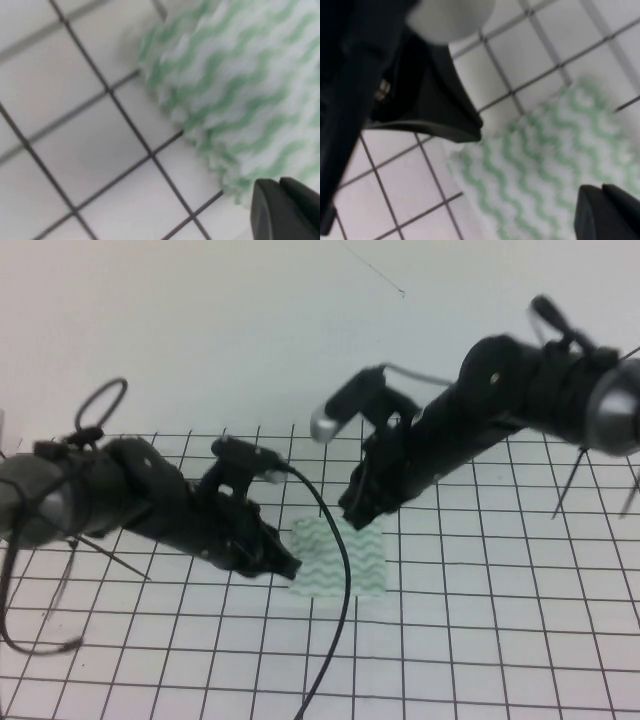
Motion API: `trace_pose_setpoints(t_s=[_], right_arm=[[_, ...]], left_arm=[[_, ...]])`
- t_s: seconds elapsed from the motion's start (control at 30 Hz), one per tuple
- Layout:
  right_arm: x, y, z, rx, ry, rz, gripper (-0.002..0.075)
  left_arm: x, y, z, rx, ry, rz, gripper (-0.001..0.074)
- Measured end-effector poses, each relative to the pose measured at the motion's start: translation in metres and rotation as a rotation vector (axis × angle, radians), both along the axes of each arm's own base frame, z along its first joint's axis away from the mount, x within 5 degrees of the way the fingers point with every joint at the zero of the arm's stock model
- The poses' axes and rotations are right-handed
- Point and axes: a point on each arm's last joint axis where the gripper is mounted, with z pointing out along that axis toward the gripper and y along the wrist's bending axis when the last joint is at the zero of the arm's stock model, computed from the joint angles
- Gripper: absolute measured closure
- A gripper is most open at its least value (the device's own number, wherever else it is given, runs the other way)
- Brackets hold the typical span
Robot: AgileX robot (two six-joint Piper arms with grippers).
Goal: Fold towel
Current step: 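Fold the patterned cloth into a small square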
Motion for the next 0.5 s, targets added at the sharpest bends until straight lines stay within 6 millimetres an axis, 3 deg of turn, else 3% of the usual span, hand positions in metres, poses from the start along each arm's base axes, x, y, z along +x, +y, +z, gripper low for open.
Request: trace_pose_setpoints(t_s=[0.13,0.27,0.4,0.5], right_arm=[[-0.011,-0.016,0.064,0.048,-0.150,-0.030,0.0727],[-0.031,-0.052,0.142,0.169,-0.266,-0.193,0.0727],[-0.072,-0.087,0.209,0.241,-0.406,-0.292,0.0727],[-0.099,-0.110,0.232,0.193,-0.491,-0.369,0.0727]], left_arm=[[-0.004,0.012,0.059,-0.020,-0.106,0.023,0.0736],[-0.025,0.030,0.120,-0.080,-0.220,0.087,0.0736],[-0.073,0.051,0.191,-0.177,-0.419,0.116,0.0737],[-0.107,0.064,0.220,-0.230,-0.510,0.125,0.0736]])
